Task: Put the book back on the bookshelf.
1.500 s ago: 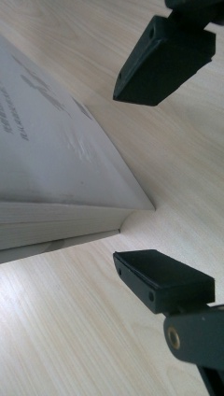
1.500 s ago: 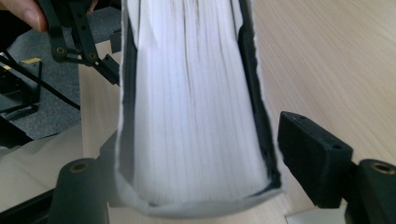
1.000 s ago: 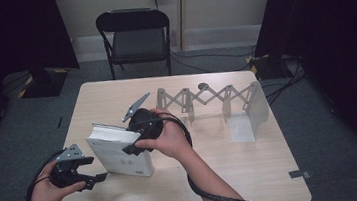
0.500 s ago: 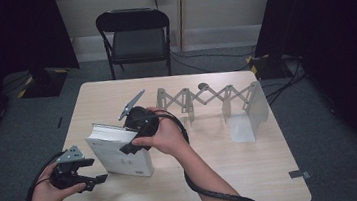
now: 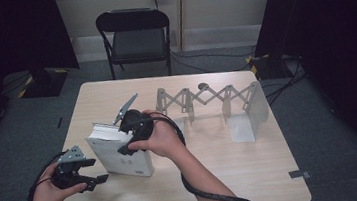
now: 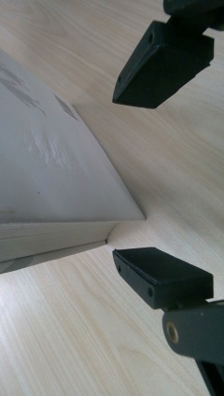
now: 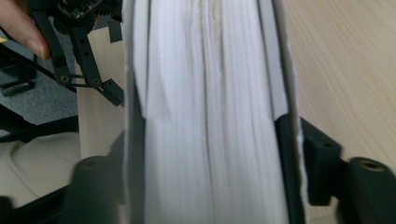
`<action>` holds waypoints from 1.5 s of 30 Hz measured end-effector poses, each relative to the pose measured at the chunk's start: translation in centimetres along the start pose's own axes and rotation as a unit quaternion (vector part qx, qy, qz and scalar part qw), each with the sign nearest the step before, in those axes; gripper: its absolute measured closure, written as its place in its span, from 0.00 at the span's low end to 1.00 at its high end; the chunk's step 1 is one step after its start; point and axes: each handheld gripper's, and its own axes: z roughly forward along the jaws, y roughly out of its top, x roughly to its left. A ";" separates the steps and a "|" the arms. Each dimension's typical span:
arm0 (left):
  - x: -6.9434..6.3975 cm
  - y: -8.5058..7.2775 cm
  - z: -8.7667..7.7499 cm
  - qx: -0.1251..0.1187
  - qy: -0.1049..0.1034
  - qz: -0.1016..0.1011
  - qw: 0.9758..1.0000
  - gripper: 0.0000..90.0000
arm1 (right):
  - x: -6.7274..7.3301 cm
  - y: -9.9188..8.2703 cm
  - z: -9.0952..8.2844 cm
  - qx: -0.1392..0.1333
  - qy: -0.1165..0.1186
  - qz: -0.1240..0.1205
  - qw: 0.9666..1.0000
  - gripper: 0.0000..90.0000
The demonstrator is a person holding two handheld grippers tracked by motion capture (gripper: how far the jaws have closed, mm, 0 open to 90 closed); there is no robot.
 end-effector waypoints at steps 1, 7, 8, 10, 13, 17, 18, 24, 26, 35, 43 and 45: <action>0.0 0.0 0.0 -0.001 0.000 -0.001 1.000 0.23 | 0.1 0.1 -0.1 0.002 -0.001 -0.004 1.000 0.45; 0.0 0.1 0.0 -0.003 0.000 -0.001 1.000 0.24 | 0.6 0.2 -0.1 0.012 -0.003 -0.010 1.000 0.54; 0.1 0.1 -0.1 -0.004 0.000 0.000 1.000 0.24 | 0.5 0.2 -0.1 0.011 -0.002 0.000 1.000 0.54; 0.1 0.1 -0.1 -0.005 -0.001 -0.001 1.000 0.24 | 0.5 0.2 -0.1 0.013 -0.001 0.012 1.000 0.53; 0.2 0.1 -0.1 -0.004 -0.001 -0.001 1.000 0.24 | 0.7 0.2 0.1 0.016 -0.001 0.008 1.000 0.52; 0.1 0.1 -0.1 -0.003 -0.001 -0.001 1.000 0.25 | 0.9 0.3 0.1 0.023 -0.008 0.025 0.999 0.51; 0.1 0.1 -0.1 -0.003 0.000 -0.001 1.000 0.25 | 1.0 0.3 0.1 0.024 -0.010 0.025 0.999 0.50; 0.1 0.1 -0.1 -0.004 0.000 -0.002 1.000 0.26 | 1.1 0.3 0.2 0.022 -0.030 0.025 0.999 0.46; 0.1 0.1 -0.1 -0.004 0.000 -0.002 1.000 0.26 | 1.1 0.3 0.2 0.021 -0.023 0.018 0.999 0.49; 0.1 0.1 0.0 -0.006 -0.001 -0.002 1.000 0.26 | 1.5 0.3 0.2 0.022 -0.018 0.000 1.000 0.57; 0.2 -0.1 0.1 -0.004 -0.002 -0.001 1.000 0.26 | 2.1 0.4 0.1 0.025 -0.032 0.002 0.999 0.59; 0.2 -0.1 0.1 -0.003 -0.001 -0.002 1.000 0.26 | 2.2 0.3 0.0 0.024 -0.033 0.004 0.999 0.59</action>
